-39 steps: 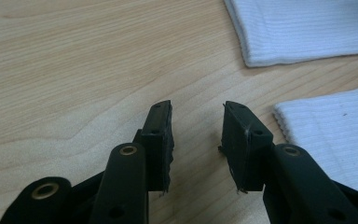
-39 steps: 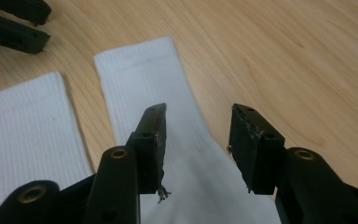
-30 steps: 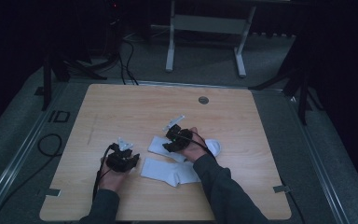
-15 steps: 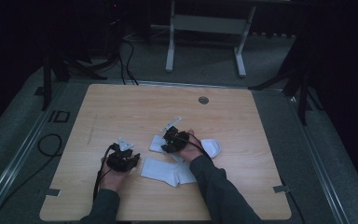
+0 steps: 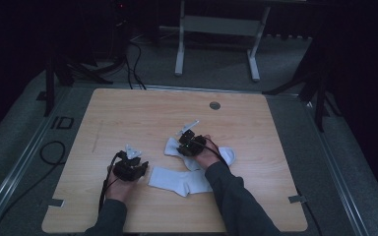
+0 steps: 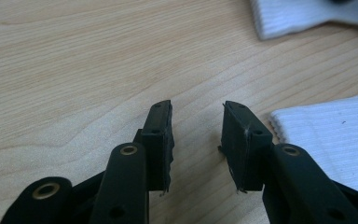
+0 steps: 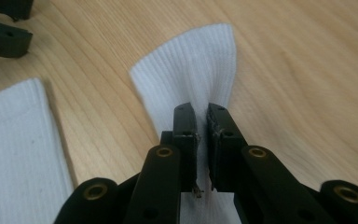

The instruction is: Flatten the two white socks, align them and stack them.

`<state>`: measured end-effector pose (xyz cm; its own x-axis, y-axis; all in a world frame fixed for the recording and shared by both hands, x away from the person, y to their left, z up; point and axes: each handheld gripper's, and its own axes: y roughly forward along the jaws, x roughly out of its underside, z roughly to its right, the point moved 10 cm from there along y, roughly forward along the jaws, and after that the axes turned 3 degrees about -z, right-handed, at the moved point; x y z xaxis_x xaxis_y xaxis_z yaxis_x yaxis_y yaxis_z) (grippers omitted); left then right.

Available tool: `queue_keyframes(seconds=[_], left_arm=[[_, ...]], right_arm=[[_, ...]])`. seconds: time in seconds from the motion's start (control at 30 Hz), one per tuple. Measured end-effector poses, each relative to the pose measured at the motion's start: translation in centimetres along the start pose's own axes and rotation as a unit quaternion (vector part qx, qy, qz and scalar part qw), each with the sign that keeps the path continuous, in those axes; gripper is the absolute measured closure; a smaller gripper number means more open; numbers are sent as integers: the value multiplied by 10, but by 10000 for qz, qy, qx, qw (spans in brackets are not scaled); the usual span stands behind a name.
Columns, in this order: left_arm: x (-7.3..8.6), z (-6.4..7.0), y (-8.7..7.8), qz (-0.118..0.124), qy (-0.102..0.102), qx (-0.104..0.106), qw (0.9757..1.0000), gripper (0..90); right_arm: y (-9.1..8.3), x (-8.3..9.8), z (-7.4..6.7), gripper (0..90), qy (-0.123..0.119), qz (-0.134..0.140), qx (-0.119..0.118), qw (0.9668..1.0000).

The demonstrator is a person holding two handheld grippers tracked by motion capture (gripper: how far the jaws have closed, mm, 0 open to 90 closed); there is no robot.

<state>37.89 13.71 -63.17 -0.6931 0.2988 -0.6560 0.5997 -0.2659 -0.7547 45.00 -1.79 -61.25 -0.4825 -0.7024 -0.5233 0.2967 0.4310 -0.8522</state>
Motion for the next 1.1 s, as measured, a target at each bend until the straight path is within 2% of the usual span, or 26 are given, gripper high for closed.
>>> queue_keyframes(seconds=[0.1,0.2,0.3,0.33,0.37,0.43,0.47,0.53,0.67,0.8,0.83,0.87,1.1], left_arm=[[0,0,0,4,-9,-3,10000,628],[0,1,0,-4,-3,0,10000,628],[0,1,0,-3,0,5,10000,628],[0,2,0,-5,3,8,10000,628],[0,2,0,-5,3,8,10000,628],[0,2,0,-5,6,10,10000,628],[0,2,0,-4,12,10,10000,628],[0,2,0,-2,14,1,10000,624],[0,3,0,8,22,9,10000,623],[0,4,0,24,10,11,10000,623],[0,4,0,24,10,11,10000,623],[0,4,0,26,7,13,10000,622],[0,5,0,21,10,17,10000,622]], right_arm=[[-11,1,4,829,-49,53,47,10000],[-20,3,5,829,-46,58,-51,10000],[-25,5,8,828,-84,28,-38,10000],[-33,7,11,829,-139,11,-19,9999],[-33,7,11,829,-139,11,-19,9999],[-49,9,17,828,-155,71,97,9998],[-49,9,17,828,-155,71,97,9998],[-67,9,20,829,-91,223,167,9996],[-93,9,23,829,-175,403,291,9986],[-117,7,28,829,-235,578,458,9970],[-117,7,28,829,-235,578,458,9970],[-129,5,29,829,-234,696,515,9960],[-177,-6,27,829,-342,1216,623,9900]])
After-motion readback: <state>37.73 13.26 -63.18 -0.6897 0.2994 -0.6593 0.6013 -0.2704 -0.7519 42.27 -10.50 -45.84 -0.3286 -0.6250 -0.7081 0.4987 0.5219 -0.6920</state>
